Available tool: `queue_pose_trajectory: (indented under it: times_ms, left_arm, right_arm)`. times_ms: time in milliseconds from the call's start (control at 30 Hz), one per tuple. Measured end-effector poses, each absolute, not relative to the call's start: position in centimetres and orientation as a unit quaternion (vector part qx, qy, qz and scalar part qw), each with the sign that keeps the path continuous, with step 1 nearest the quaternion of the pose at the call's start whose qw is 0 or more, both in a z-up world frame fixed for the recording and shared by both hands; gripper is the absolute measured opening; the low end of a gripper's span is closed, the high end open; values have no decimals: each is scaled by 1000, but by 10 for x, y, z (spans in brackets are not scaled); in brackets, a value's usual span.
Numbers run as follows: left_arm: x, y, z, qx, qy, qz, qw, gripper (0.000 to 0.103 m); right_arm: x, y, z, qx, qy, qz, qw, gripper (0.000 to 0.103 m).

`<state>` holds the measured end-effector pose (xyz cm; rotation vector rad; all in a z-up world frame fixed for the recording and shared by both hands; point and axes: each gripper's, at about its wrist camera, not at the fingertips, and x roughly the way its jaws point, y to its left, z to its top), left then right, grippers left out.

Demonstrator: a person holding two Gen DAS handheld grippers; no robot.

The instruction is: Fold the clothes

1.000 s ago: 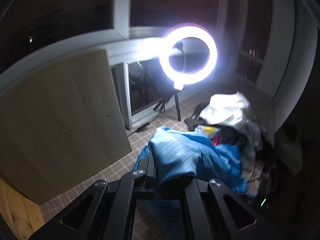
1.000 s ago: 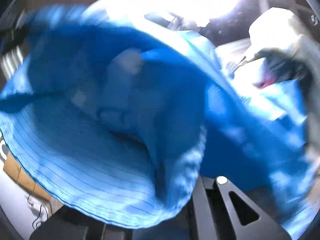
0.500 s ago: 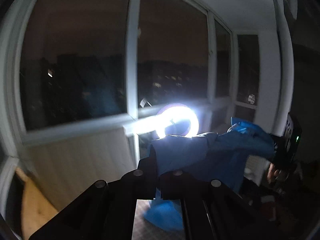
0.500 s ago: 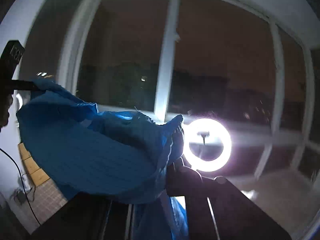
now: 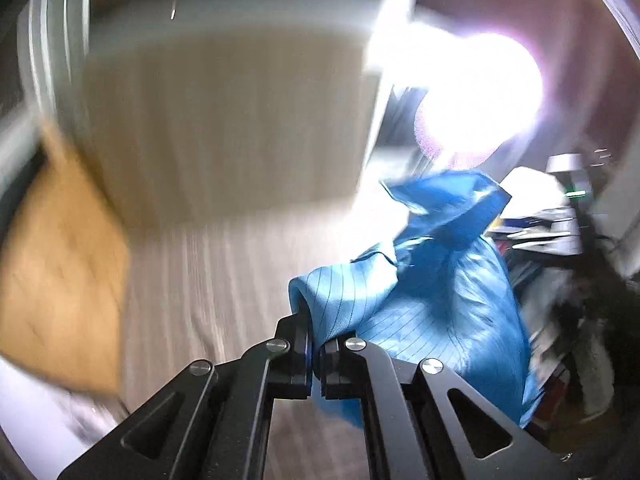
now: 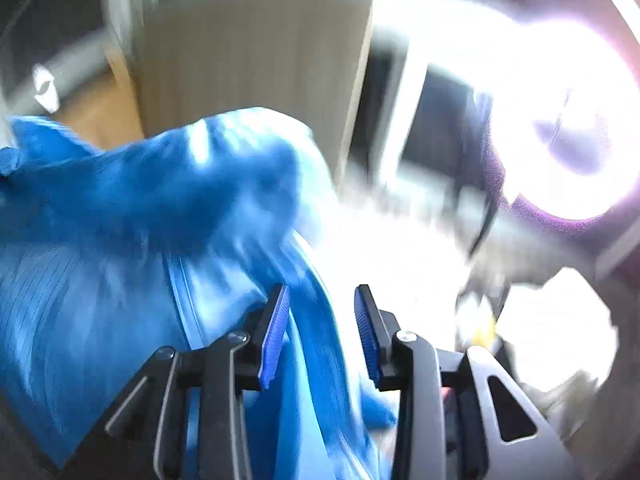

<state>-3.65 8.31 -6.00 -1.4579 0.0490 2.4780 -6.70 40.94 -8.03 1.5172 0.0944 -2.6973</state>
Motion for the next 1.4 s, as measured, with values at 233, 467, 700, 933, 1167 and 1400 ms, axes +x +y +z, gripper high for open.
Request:
queue_pose_trajectory:
  times_ms: [233, 467, 700, 933, 1167, 1400]
  left_arm:
    - [-45, 33, -144, -551, -19, 821, 149, 11]
    - [-47, 18, -139, -552, -12, 813, 183, 23]
    - [-45, 1, -120, -542, -7, 812, 214, 40]
    - [-62, 16, -98, -523, 37, 817, 239, 43]
    - [-117, 105, -118, -537, 104, 773, 320, 44]
    - [-153, 145, -170, -608, 193, 694, 334, 45]
  right_arm:
    - [-33, 405, -159, 548, -19, -835, 52, 51]
    - [-77, 354, -201, 580, 94, -806, 74, 67]
    - [-74, 401, -201, 608, 44, -791, 53, 2]
    - [-21, 499, -120, 550, 13, -829, -96, 2]
    - [-25, 507, -140, 599, 70, -790, -111, 22]
    - [-50, 481, -126, 582, 107, -806, -34, 68]
